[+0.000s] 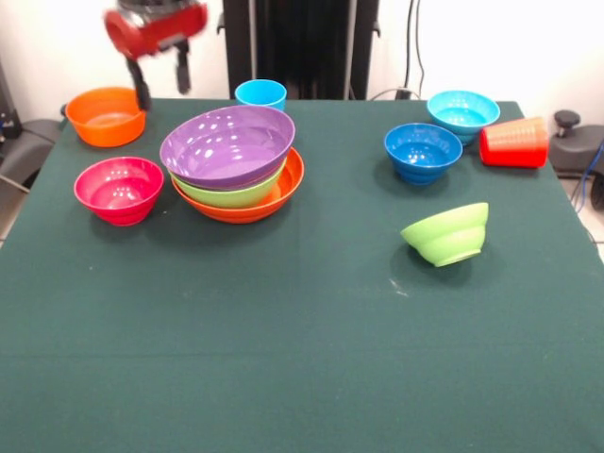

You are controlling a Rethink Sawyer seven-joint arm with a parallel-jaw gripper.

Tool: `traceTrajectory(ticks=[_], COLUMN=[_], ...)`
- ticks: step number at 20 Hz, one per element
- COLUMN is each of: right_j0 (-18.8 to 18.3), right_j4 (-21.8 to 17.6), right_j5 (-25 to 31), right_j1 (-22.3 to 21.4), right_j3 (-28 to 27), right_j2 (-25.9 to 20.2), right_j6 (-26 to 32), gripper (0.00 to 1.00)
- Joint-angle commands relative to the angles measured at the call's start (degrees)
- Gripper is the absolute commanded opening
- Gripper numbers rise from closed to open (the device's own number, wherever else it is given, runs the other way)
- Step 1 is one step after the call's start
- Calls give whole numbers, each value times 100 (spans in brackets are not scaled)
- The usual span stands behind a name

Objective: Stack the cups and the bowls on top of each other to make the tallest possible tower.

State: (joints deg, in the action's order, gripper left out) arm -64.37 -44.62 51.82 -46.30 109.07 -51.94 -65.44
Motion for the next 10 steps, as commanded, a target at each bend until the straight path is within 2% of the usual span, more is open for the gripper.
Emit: traceTrajectory(ticks=[1,7,10], right_j0=[-457,-611,-542], right_j4=[565,395,162], right_j5=[828,778,571], right_j1=[-922,-1075,-841], right_j3=[424,446,497], right_j2=[-749,-781,-697], right_j6=[2347,2182,1945], gripper=[100,100,100])
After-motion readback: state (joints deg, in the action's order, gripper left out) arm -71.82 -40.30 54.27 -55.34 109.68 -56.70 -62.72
